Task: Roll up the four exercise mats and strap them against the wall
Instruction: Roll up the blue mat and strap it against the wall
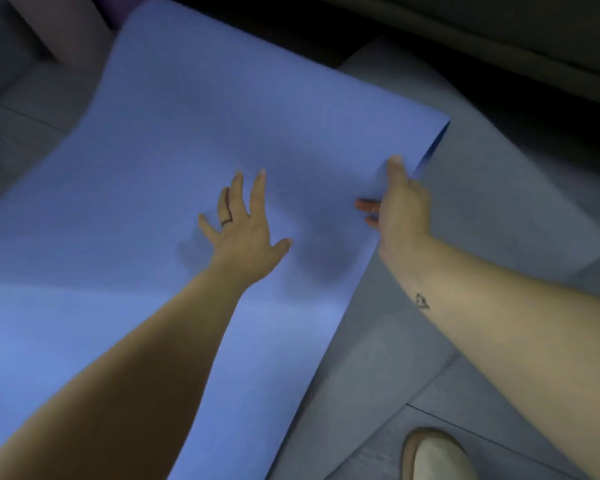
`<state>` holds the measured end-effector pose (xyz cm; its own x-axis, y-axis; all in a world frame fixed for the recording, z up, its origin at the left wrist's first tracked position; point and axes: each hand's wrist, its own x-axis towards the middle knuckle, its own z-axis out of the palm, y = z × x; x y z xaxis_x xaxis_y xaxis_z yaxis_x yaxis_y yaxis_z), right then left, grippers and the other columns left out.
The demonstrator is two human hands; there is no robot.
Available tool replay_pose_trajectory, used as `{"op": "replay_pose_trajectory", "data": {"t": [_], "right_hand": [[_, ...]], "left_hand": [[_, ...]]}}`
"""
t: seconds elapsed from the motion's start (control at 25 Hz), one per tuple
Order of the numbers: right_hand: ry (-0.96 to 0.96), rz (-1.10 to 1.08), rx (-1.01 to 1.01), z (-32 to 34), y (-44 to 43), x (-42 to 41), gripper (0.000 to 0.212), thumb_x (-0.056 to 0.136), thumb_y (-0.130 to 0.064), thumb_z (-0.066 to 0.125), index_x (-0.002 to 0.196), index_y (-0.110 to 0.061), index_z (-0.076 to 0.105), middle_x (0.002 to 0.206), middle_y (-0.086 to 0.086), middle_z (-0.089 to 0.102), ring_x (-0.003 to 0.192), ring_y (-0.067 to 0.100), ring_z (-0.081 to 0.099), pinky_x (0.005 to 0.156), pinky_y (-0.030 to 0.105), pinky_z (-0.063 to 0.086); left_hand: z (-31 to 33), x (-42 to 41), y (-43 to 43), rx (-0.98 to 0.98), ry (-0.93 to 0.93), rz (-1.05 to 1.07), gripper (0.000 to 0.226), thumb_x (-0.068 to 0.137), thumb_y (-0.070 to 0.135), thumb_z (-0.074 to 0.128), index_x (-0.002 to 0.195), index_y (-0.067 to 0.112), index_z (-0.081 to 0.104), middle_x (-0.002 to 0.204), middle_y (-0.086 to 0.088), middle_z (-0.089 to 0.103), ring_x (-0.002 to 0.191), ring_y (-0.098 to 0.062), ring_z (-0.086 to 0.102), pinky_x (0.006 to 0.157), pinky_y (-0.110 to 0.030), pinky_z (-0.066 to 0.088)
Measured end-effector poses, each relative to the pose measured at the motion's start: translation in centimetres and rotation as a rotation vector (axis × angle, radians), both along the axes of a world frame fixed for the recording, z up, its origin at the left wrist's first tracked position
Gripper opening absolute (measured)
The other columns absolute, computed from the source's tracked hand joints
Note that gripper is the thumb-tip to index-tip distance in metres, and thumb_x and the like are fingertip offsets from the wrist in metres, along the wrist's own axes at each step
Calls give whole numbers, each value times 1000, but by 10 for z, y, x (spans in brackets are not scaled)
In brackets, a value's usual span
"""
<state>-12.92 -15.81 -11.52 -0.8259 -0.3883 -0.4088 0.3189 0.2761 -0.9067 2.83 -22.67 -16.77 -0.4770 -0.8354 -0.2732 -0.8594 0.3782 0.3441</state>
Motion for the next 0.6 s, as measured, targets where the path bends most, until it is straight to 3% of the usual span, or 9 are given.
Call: {"op": "replay_pose_trajectory", "data": {"t": [0.08,0.16,0.24,0.36,0.48,0.6], "right_hand": [[76,-37,-14,21,-2,10,24,98,-39,47,81,-26,58,94,2,69,81,25,67,52,19,48],[162,6,20,41,-1,20,34,98,-39,48,72,-21,58,79,2,66,83,29,67,71,33,54],[267,39,28,63,-2,23,42,97,-38,48,70,-8,61,74,10,65,79,33,65,77,44,53],[443,91,-9,104,3,17,48,96,-31,49,66,7,55,62,16,58,60,28,54,59,37,45],[554,46,-71,156,23,12,48,92,-20,52,48,-12,33,40,-8,34,43,11,29,47,31,24],[557,-26,-118,217,68,22,52,90,-16,53,46,-16,27,36,-7,26,40,12,23,45,30,19]], "left_hand": [[28,-5,-4,-196,44,-76,103,88,49,58,142,32,-28,156,-4,-23,145,-27,-11,109,-63,-1],[59,-9,-5,-344,84,-123,104,87,47,59,138,32,-31,156,-4,-21,145,-27,-9,109,-62,-1],[83,-12,-8,-447,106,-154,104,86,46,60,139,33,-28,156,-3,-19,145,-27,-7,109,-63,-1],[122,-9,-9,-507,96,-175,104,87,45,60,139,34,-30,156,-2,-20,144,-27,-9,109,-64,-2],[175,1,1,-547,85,-154,101,90,47,56,141,32,-31,154,-2,-24,144,-27,-13,109,-64,-2],[255,18,34,-610,59,-149,99,91,48,53,142,32,-31,150,0,-30,143,-27,-17,109,-64,-4]]}}
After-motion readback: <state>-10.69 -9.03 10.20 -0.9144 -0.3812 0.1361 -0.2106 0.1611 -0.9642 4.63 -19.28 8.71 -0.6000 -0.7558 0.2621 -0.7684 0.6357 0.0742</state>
